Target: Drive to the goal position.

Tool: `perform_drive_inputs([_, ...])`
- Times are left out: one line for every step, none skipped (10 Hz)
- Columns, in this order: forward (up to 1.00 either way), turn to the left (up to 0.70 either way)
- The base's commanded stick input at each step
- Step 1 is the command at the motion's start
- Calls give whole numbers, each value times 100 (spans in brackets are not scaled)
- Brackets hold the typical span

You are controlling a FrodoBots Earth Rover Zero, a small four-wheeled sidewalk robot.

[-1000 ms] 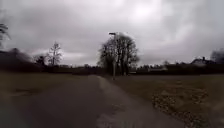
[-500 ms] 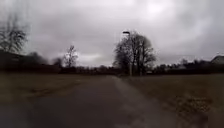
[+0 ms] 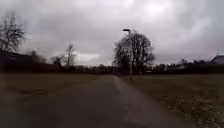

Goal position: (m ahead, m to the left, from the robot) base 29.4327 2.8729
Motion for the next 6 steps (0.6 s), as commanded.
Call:
perform_drive_inputs([70,0])
perform_drive_inputs([70,0])
perform_drive_inputs([70,0])
perform_drive_inputs([70,0])
perform_drive_inputs([70,0])
perform_drive_inputs([70,0])
